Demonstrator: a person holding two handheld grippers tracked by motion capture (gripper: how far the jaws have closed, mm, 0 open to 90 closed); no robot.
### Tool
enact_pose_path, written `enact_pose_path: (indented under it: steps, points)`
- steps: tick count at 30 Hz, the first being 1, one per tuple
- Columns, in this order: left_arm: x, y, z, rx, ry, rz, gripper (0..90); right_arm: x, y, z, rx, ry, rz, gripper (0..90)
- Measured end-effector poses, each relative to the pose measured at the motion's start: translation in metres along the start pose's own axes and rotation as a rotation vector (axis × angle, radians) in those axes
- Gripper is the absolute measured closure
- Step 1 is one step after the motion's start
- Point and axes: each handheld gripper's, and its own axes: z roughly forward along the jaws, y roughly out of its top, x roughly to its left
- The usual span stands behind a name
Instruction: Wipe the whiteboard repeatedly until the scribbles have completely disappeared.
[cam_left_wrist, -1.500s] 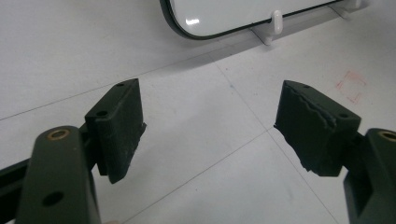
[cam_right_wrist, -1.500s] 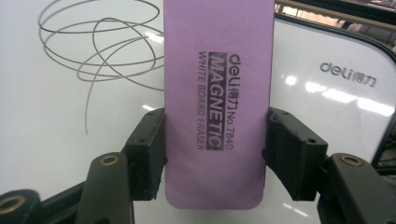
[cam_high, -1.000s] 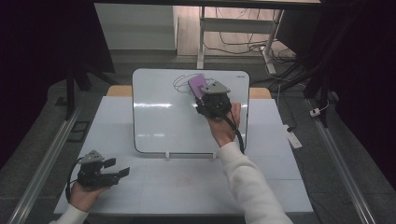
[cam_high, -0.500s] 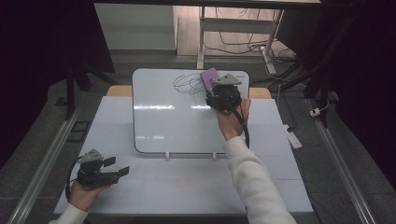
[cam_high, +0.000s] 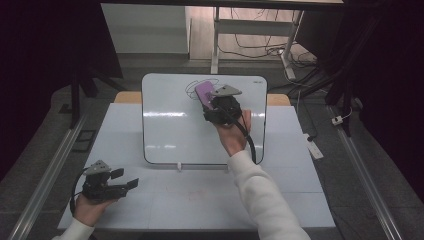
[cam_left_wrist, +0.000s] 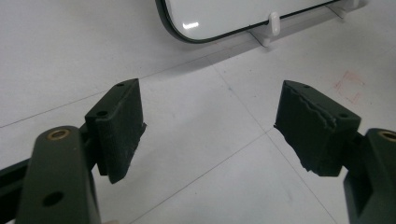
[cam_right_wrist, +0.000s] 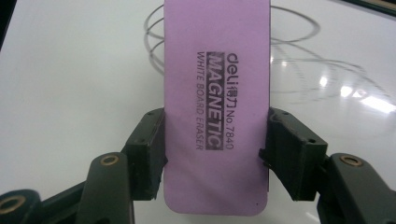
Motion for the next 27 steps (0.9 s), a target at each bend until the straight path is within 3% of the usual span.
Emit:
enact_pose_path:
  steps: [5,11,14,22,27]
  points:
    - [-0.001,0.0,0.0,-0.002,0.0,0.001,23.8,-0.015,-0.001,-0.006,-0.016,-0.053,0.026,41.0]
    - [0.0,0.0,-0.001,-0.004,0.002,-0.003,23.8,-0.044,-0.004,-0.018,-0.035,-0.135,0.081,41.0]
    - [0.0,0.0,0.0,-0.001,0.001,0.0,23.8,-0.053,-0.005,-0.021,-0.037,-0.147,0.1,41.0]
    - [0.001,0.0,0.0,-0.003,0.001,-0.002,23.8,-0.048,0.002,-0.016,-0.025,-0.157,0.075,41.1]
    - [0.001,0.0,-0.001,-0.005,0.002,0.0,23.8,-0.021,0.01,-0.003,0.014,-0.1,-0.008,41.2]
